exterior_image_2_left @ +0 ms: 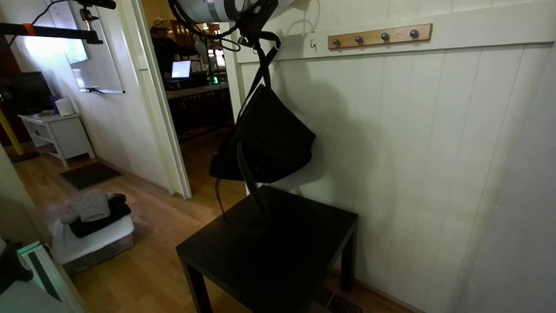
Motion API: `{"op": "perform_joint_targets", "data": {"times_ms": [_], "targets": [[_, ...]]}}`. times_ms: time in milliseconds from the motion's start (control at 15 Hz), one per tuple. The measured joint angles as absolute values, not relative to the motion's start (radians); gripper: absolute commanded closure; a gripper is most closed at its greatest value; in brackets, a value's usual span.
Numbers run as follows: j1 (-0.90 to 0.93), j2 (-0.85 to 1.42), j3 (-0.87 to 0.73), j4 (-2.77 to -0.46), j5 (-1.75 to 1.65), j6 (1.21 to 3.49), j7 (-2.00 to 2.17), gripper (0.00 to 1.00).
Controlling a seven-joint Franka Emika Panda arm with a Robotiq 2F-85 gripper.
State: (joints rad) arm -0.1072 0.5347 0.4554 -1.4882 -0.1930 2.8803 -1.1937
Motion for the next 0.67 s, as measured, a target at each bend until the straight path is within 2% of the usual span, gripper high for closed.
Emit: {"op": "perform_joint_targets", "data": {"times_ms": [667], "targets": [[-0.160, 0.489, 0.482, -1.559, -0.232, 2.923, -1.313, 0.96]]}}
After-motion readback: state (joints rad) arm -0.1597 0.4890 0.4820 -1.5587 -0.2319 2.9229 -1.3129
